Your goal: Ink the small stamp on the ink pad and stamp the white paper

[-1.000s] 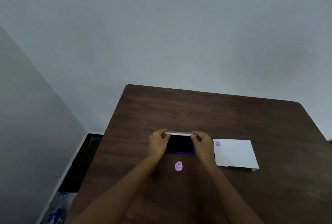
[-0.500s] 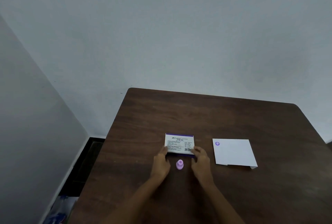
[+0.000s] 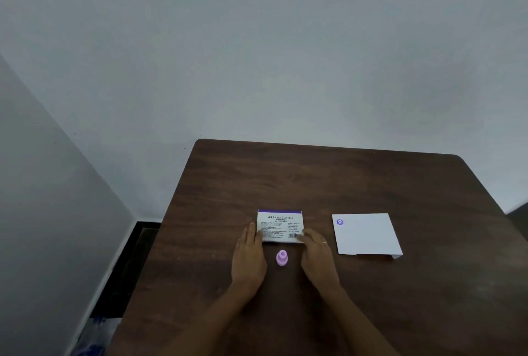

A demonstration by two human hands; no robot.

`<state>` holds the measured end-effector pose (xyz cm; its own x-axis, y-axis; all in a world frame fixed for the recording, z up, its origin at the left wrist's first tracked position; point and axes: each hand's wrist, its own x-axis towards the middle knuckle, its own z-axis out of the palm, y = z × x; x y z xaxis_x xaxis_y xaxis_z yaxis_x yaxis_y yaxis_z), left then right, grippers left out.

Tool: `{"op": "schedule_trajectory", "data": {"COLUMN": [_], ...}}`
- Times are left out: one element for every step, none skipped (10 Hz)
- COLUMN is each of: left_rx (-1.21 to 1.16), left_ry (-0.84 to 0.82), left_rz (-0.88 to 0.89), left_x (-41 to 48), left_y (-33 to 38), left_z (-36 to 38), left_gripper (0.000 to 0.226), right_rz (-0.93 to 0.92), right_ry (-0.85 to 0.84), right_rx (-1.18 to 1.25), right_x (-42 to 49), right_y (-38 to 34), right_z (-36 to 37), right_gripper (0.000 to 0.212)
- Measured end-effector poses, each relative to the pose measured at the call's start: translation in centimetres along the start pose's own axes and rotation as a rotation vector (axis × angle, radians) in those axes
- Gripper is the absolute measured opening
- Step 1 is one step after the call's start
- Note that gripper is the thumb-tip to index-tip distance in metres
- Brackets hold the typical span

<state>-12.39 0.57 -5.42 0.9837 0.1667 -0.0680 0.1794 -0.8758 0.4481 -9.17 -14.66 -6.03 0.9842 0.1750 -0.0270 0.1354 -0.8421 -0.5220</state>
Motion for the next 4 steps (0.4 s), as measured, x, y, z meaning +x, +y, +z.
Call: {"op": "schedule_trajectory", "data": {"left_rx": [-0.012, 0.062, 0.074, 0.098], "left_ry": [0.067, 0.105, 0.207, 0.355], "left_rz": [0.053, 0.149, 0.238, 0.376], "left_x": [0.7, 2.1, 4.0, 5.0], "left_y": [0.7, 1.8, 4.1, 6.7], "left_z": [-0.7, -2.2, -4.0, -5.9], "left_gripper": [0.060, 0.059, 0.056, 0.050], "right_rz": [0.006, -0.080, -0.161, -0.178], "right_ry": [0.093, 0.179, 0.299, 0.437], "right_rx": [0.033, -0.115, -0.179, -0.172], "right_x": [0.3, 0.8, 2.2, 3.7], "right_y": [-0.4, -0.9, -1.9, -3.2], "right_z": [-0.8, -2.1, -4.5, -6.9], "right_gripper": [0.045, 0.051, 0.056, 0.052]}}
